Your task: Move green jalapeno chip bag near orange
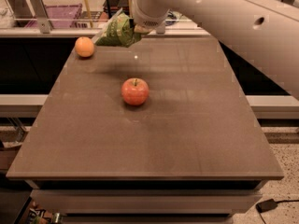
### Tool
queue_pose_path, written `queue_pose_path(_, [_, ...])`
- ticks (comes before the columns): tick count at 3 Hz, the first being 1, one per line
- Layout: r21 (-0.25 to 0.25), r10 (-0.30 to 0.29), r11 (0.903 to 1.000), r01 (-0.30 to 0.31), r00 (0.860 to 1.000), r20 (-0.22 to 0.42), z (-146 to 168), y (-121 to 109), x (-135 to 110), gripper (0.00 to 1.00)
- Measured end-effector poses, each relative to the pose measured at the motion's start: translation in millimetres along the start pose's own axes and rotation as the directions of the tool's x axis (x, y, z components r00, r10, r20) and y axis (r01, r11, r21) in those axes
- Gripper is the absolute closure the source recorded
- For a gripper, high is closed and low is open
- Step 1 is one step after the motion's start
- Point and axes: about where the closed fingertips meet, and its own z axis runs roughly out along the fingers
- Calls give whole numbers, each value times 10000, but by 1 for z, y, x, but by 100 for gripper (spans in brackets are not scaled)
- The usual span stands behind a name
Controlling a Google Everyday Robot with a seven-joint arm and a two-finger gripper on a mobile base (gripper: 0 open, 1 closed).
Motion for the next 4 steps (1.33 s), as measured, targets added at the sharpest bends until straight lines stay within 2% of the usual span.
queue_pose_path(2, [-48, -41, 10000, 40, 10000, -84, 41, 14, -9, 100])
queue_pose_path(4, [-807, -335, 9962, 332, 9994, -29, 95, 34, -14, 100])
